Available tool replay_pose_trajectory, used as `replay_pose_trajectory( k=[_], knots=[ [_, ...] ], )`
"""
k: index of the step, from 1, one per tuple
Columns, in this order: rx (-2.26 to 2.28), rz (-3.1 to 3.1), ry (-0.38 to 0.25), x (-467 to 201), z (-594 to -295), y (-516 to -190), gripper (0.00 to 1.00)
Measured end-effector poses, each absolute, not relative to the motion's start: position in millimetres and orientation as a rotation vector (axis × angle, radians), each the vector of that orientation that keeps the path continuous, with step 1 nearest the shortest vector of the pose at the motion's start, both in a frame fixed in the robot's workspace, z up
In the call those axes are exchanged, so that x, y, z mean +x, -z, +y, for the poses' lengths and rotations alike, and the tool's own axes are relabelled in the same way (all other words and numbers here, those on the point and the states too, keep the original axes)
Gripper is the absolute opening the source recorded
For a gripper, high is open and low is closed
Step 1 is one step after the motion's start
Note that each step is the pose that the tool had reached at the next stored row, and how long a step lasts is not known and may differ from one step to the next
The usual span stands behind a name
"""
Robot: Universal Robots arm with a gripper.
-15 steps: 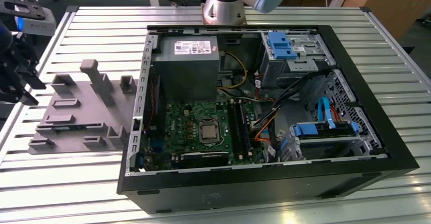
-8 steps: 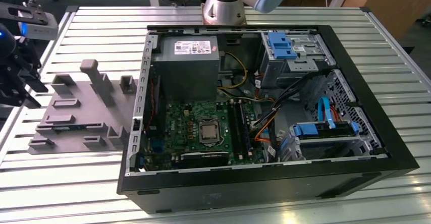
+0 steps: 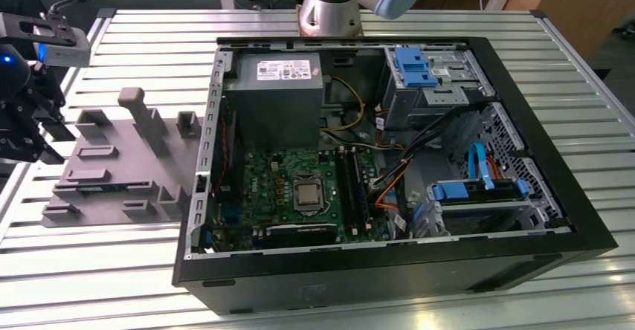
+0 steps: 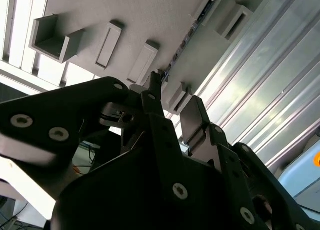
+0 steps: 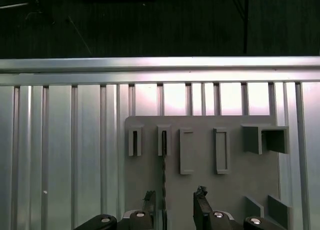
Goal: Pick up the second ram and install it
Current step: 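Pick up the second ram and move it above second insertion slot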
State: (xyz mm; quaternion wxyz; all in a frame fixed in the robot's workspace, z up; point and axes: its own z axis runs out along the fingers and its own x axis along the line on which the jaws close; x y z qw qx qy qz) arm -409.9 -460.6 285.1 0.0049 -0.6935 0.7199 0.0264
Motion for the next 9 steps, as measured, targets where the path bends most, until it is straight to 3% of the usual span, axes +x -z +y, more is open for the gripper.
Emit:
replay_pose_trajectory(
  k=[9],
  knots=[
    [-2.168, 2.259, -0.082, -409.9, -460.8, -275.3, 0.43]
  ],
)
